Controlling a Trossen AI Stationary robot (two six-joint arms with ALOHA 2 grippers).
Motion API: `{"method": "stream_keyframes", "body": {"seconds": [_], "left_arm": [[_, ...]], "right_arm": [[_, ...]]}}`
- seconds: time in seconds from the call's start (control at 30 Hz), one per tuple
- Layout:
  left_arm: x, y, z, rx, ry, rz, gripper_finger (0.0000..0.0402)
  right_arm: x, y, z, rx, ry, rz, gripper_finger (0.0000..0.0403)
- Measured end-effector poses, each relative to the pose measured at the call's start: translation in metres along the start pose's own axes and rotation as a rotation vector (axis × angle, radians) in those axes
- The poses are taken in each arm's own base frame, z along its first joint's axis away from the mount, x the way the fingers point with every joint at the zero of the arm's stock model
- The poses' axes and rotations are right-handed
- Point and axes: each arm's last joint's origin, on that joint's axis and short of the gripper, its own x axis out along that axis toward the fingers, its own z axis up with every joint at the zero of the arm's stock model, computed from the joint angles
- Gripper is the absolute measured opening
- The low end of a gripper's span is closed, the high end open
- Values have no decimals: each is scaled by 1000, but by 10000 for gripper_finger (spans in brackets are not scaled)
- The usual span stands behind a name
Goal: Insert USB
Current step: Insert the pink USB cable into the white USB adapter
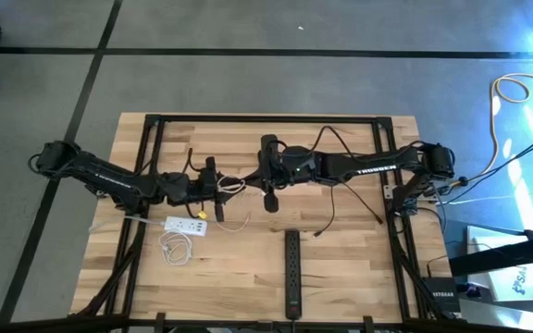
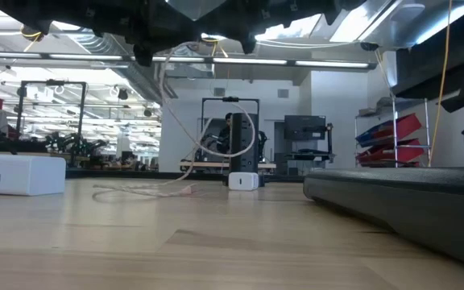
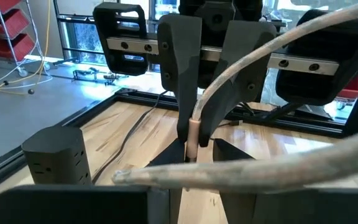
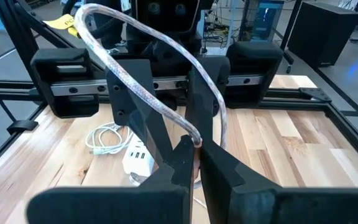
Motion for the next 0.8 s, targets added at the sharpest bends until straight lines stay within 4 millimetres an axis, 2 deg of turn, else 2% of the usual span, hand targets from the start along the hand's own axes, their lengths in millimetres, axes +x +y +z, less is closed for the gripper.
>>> {"method": "stream_keyframes", "body": {"seconds": [0.8], "left_arm": [[0,0,-3,17,28,-1,70]], "right_arm": [[0,0,-3,-12,35,24,1]]}}
